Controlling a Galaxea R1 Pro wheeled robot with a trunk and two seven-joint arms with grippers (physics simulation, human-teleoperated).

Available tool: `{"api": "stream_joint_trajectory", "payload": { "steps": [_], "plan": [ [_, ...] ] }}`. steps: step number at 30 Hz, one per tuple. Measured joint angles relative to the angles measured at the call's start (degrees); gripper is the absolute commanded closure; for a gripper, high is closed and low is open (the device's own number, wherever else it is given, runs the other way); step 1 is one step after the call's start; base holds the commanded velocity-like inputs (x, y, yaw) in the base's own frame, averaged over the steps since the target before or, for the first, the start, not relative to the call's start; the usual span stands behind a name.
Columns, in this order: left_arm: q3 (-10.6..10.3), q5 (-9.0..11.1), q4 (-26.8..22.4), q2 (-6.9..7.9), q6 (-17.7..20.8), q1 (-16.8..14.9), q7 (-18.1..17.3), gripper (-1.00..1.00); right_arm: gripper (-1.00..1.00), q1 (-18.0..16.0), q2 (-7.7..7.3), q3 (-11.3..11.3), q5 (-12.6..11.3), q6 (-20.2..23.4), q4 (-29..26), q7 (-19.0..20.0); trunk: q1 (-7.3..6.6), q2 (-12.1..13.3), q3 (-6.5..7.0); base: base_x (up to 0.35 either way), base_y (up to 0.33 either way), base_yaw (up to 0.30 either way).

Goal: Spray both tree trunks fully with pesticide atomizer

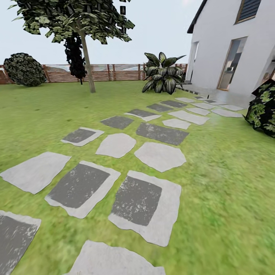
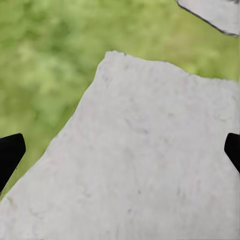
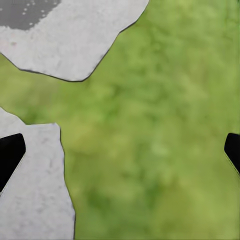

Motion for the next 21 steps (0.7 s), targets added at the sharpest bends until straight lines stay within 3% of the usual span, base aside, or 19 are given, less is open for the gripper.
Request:
{"api": "stream_joint_trajectory", "payload": {
  "steps": [21],
  "plan": [
    [0.0, 0.0, 0.0, 0.02, 0.0, 0.0, 0.0, -1.00, -1.00, 0.0, 0.02, 0.0, 0.0, 0.0, 0.0, 0.0, 0.00, 0.0, 0.00, 0.340, 0.000, 0.000]
  ]
}}
